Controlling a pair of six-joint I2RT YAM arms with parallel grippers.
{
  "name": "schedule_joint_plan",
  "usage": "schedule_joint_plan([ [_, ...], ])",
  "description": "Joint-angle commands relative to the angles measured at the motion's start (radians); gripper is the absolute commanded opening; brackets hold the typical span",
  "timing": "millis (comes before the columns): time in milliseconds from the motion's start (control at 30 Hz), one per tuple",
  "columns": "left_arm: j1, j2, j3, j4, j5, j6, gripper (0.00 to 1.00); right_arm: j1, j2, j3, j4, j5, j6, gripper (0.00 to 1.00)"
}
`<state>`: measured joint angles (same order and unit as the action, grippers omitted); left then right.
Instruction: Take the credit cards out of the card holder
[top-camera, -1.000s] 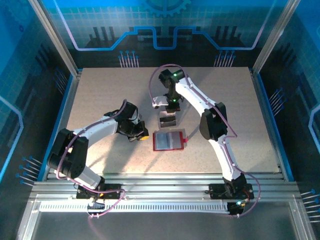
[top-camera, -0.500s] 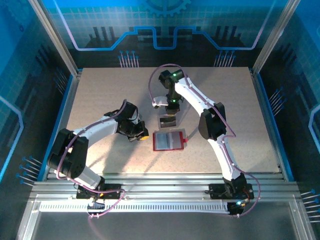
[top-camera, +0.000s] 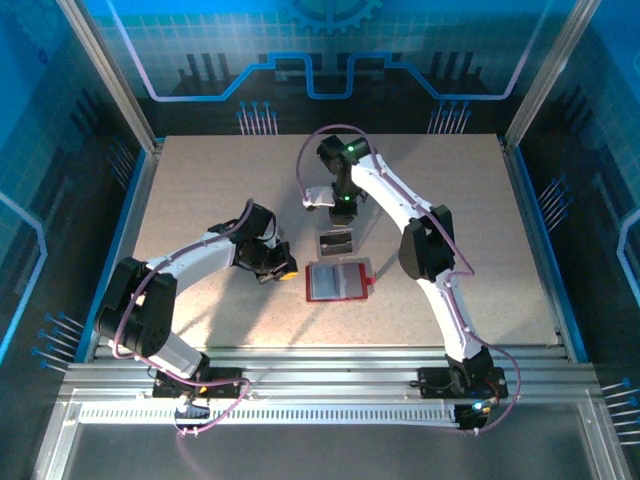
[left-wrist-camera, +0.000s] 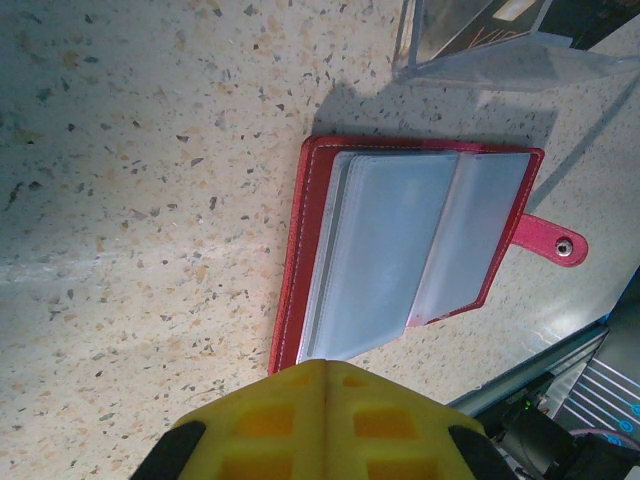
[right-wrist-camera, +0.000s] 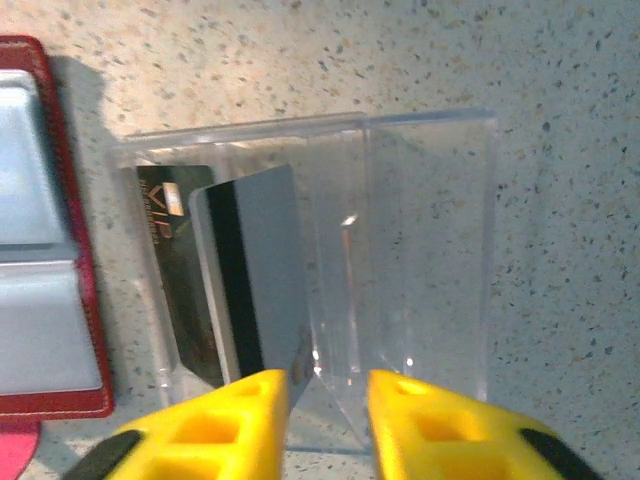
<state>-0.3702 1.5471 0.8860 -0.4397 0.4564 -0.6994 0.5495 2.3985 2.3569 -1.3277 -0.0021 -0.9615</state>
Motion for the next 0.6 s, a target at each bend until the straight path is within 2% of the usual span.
schedule_joint_plan([
  [0, 0.006, -0.017, -0.012, -0.006, 0.005, 0.012, 0.0, 0.008, -0.102, -0.078, 0.023, -0.041, -0.007, 0.34],
  [167, 0.006, -0.01, -0.01, -0.001, 0.013, 0.012, 0.0, 0.015, -0.113, -0.179, 0.102, -0.002, -0.014, 0.44],
  [567, 0.007, -0.013, -0.012, -0.002, 0.012, 0.012, 0.0, 0.025, -0.111, -0.263, 0.242, 0.062, -0.008, 0.46],
])
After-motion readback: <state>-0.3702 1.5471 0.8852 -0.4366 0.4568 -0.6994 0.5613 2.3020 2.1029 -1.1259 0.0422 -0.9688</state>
